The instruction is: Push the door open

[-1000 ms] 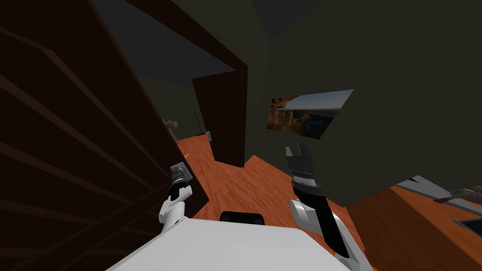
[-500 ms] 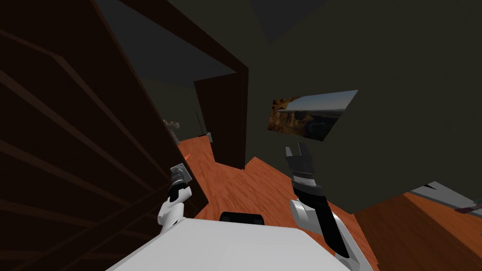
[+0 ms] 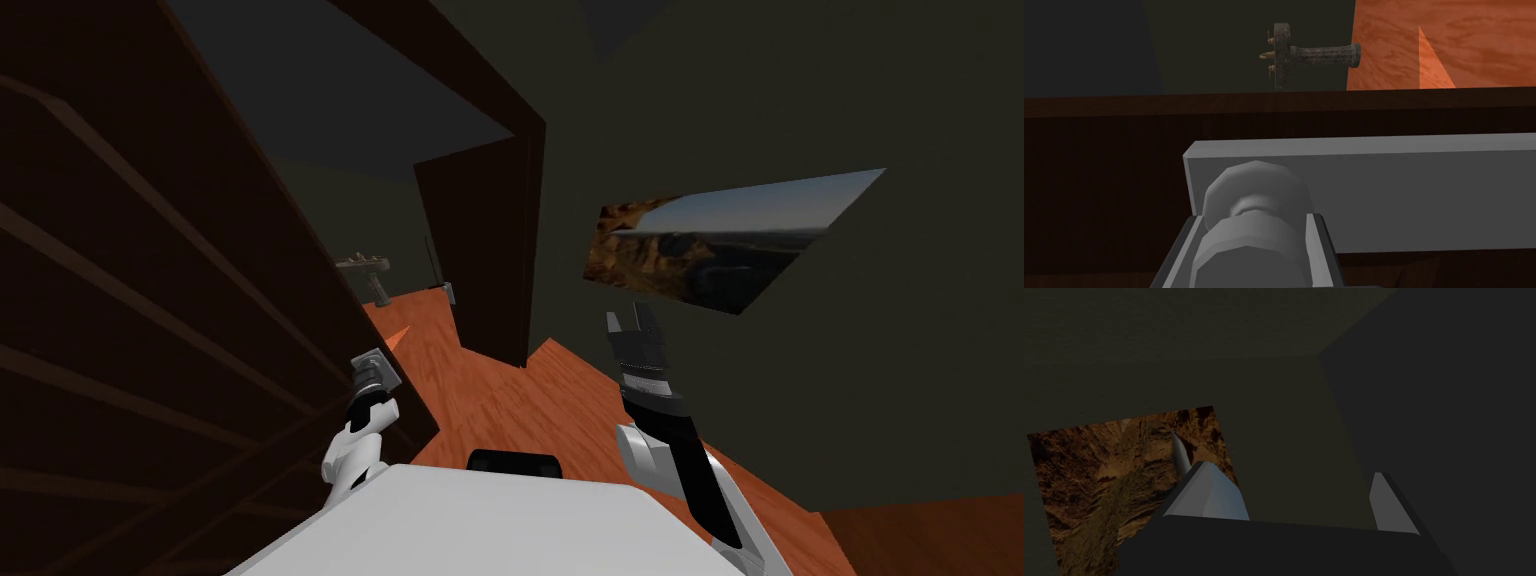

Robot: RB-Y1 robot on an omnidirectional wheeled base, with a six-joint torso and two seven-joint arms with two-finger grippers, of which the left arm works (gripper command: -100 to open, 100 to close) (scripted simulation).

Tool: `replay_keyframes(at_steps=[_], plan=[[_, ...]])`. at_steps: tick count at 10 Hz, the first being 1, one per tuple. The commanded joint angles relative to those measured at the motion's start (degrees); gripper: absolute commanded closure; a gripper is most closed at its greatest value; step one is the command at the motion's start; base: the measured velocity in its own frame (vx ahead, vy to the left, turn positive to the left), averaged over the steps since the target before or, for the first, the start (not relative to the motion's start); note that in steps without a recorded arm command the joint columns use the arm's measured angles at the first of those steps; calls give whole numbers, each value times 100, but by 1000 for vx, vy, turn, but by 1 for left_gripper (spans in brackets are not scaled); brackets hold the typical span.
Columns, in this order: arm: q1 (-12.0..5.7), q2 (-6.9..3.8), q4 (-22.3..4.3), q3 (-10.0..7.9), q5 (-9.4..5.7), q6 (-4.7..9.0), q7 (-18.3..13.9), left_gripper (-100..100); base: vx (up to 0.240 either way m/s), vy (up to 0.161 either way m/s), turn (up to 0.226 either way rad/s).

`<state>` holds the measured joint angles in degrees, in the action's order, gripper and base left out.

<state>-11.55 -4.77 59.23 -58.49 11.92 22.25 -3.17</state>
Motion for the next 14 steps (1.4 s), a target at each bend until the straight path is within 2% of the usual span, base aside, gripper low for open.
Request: replay_keyframes(at_steps=[1,4,6,7,10,12,14], plan=[[21,-114,-78,-6,-12,23,-71,100,213,39,130],[86,-376,-322,-41,-43,67,-220,100,247,50,151],[116,-495,-436,-58,-57,87,-290,100,181,36,104],[147,-615,-552,-74,-72,108,-360,100,213,52,144],[178,-735,-669,-91,-87,129,-432,100,154,20,92],[229,-934,-863,-119,-111,164,-550,100,190,19,147],[249,-1010,-939,-130,-120,177,-597,100,169,16,103]])
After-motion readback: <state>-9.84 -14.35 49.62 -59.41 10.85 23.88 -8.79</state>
